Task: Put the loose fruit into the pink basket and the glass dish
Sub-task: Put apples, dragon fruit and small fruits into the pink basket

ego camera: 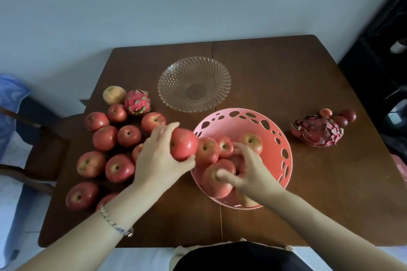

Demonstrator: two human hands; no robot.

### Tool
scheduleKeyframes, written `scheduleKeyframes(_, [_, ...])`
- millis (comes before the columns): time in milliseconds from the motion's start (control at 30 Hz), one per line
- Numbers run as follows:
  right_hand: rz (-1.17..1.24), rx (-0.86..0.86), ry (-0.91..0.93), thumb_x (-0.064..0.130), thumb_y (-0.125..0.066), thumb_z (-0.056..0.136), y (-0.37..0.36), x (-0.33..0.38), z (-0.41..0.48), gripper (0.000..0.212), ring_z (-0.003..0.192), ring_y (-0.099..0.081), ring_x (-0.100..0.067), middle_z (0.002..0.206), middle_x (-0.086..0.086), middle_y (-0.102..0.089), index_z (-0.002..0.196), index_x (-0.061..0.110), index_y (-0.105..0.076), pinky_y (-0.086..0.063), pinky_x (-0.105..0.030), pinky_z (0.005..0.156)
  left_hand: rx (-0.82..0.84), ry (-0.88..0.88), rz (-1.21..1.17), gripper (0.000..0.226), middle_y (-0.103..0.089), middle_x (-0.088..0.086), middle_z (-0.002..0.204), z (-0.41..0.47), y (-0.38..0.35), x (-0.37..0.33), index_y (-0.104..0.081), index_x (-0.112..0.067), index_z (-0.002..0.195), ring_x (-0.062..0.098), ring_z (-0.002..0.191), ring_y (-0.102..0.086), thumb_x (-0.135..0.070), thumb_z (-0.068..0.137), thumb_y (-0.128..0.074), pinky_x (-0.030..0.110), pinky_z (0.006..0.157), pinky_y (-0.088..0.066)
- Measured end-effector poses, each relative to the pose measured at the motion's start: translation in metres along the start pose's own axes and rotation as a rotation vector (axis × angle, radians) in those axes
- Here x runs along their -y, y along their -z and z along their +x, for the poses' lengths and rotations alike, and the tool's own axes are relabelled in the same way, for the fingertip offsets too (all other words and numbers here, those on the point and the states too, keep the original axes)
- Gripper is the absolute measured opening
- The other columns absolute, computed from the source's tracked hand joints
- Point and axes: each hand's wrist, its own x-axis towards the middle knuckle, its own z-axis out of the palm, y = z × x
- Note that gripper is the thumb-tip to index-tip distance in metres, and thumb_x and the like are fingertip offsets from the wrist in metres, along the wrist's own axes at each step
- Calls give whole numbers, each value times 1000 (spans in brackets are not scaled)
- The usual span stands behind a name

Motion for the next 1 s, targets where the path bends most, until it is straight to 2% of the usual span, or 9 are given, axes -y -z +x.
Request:
scheduleKeyframes(133, [554, 143, -90, 58, -63, 68, 38, 20, 1, 66, 100, -63, -19, 118, -6, -55, 124, 31, -41, -53, -35, 90, 93, -273, -75, 96, -47, -10, 135, -8, -4, -57, -25, -38, 134, 16, 121, -48, -44, 55, -80, 32, 94, -45])
scheduleKeyframes(200, [615, 192, -136, 52, -64, 64, 50, 20, 1, 60, 95, -64, -16, 116, -2, -57, 119, 30, -52, -56, -36, 84, 116, -408, -4, 101, -48, -7, 137, -11, -18, -77, -15, -39, 135, 18, 121, -50, -51, 58, -78, 36, 93, -47])
scheduleKeyframes(267, [587, 147, -164, 45, -67, 64, 63, 12, 0, 49, 102, -63, -20, 116, -1, -60, 110, 32, -58, -56, -40, 85, 161, -443, 40, 102, -44, -5, 142, -10, -32, -87, -7, -37, 140, 17, 123, -50, -57, 65, -73, 32, 91, -48])
scheduleKeyframes(367, [493, 47, -266, 26, -70, 77, 84, -13, -2, 28, 98, -63, -22, 109, -2, -58, 102, 31, -57, -59, -37, 75, 282, -351, 85, 90, -40, -3, 141, -9, -49, -82, -17, -27, 145, 15, 120, -50, -60, 75, -62, 24, 87, -43])
scheduleKeyframes(467, [252, -9, -351, 21, -71, 78, 95, -38, 1, 39, 96, -61, -23, 107, -3, -57, 111, 27, -52, -58, -37, 74, 443, -394, 240, 59, -51, -3, 129, -12, -68, -76, -45, -21, 130, 18, 116, -51, -56, 83, -52, 29, 96, -35])
scheduleKeyframes(633, [-115, 67, -270, 31, -73, 72, 93, -48, 6, 47, 77, -63, -10, 92, 3, -61, 111, 26, -46, -53, -22, 61, 641, -417, 485, 57, -54, 4, 130, -14, -89, -76, -41, -21, 133, 26, 121, -48, -53, 87, -45, 39, 104, -29])
scheduleKeyframes(833, [-457, 218, -164, 43, -59, 80, 85, -47, 15, 35, 90, -57, -20, 100, -2, -59, 104, 17, -56, -50, -35, 80, 663, -400, 481, 56, -57, 2, 128, -14, -93, -73, -47, -18, 128, 24, 121, -47, -54, 86, -48, 37, 105, -25])
scheduleKeyframes(933, [-589, 247, -105, 43, -48, 88, 86, -50, 19, 36, 99, -49, -24, 103, -6, -56, 102, 13, -59, -38, -32, 90, 652, -372, 421, 56, -58, 1, 126, -13, -94, -71, -50, -19, 126, 22, 120, -48, -55, 83, -52, 35, 105, -24])
scheduleKeyframes(1000, [-591, 250, -170, 44, -41, 92, 86, -54, 17, 39, 107, -44, -28, 110, -9, -51, 110, 13, -56, -32, -33, 94, 634, -369, 387, 56, -58, -1, 125, -13, -95, -70, -50, -20, 126, 21, 120, -47, -55, 82, -54, 33, 105, -22])
